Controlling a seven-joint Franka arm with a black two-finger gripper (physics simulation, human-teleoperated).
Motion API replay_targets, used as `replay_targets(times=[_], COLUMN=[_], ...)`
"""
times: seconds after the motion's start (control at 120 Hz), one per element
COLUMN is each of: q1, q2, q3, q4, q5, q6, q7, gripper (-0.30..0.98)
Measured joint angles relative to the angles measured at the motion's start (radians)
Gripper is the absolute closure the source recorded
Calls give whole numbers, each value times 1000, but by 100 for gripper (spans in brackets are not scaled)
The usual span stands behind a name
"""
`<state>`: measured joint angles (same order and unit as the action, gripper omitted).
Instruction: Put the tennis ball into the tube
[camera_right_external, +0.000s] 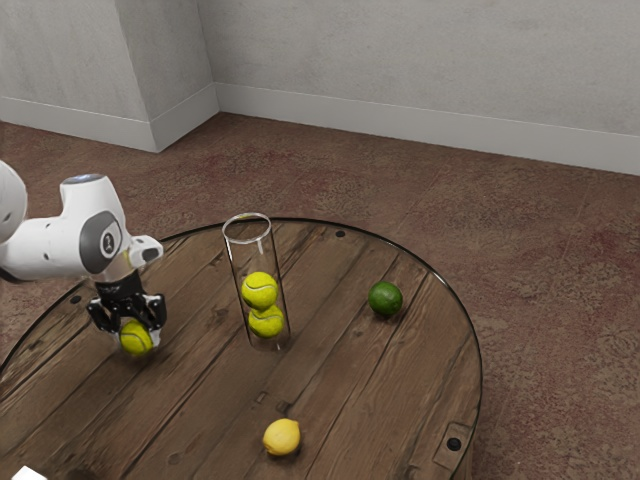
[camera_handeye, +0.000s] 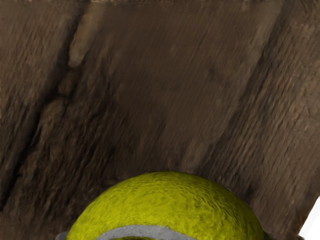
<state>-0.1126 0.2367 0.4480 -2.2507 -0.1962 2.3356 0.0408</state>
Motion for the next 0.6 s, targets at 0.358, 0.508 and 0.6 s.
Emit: replay_targets(times=[0.358, 0.508, 0.6], q1=[-31, -34, -38], q2=[-70, -9, 3], q3=[-193, -252, -273], q4=[531, 644, 659], q5=[140, 153, 152], q6=[-211, -294, -322], q7=[-46, -64, -72], gripper=[52, 44, 42])
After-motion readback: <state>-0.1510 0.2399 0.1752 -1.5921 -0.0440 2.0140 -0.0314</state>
